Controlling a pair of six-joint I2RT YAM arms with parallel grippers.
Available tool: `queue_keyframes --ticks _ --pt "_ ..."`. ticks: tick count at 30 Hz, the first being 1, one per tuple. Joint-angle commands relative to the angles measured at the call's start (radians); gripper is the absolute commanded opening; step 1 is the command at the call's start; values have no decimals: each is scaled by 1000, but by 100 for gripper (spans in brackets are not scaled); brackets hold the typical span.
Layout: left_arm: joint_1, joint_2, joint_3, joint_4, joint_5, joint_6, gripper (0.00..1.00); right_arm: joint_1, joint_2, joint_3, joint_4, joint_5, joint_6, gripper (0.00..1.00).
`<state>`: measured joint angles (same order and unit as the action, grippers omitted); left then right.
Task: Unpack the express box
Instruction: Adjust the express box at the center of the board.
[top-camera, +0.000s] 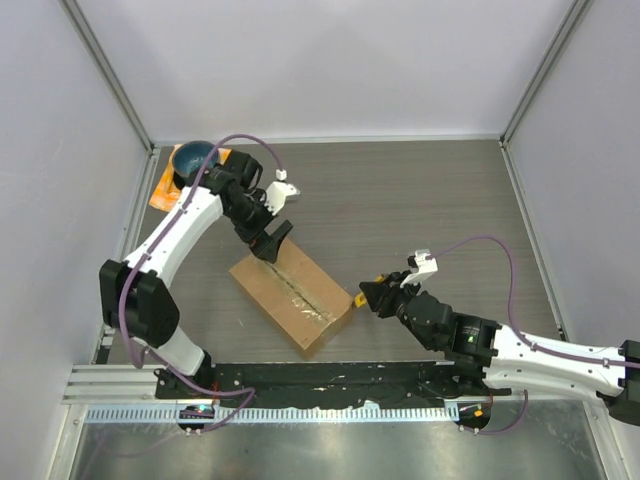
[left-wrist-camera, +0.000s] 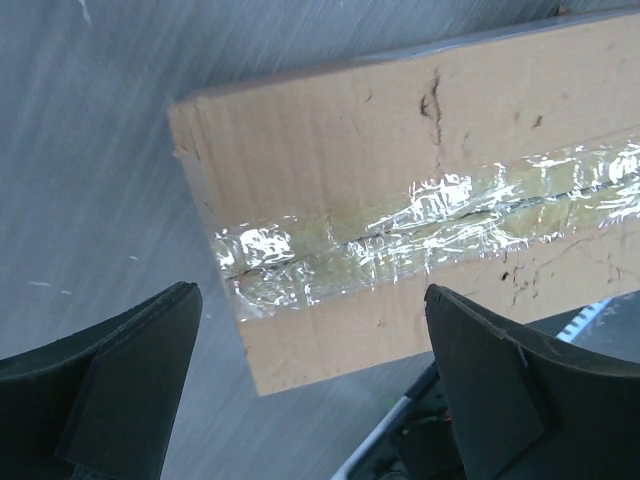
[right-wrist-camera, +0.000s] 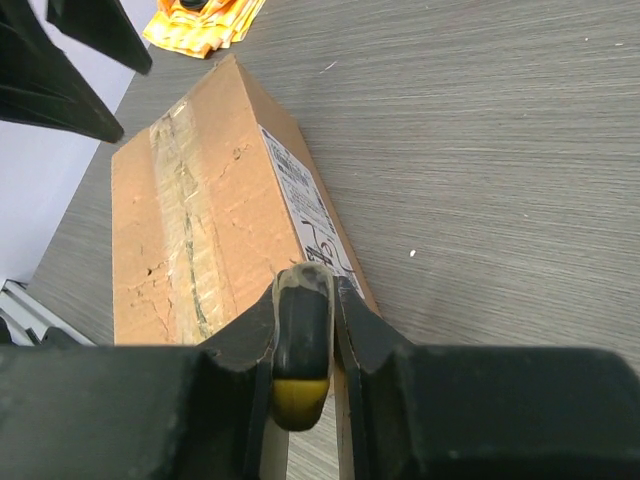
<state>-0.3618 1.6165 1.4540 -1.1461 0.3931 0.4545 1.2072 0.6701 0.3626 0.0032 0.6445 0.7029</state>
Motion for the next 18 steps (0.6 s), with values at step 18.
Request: queue_keyframes --ticks 18 --pt "-374 -107 -124 259 -345 200 100 -564 296 242 64 -531 -187 1"
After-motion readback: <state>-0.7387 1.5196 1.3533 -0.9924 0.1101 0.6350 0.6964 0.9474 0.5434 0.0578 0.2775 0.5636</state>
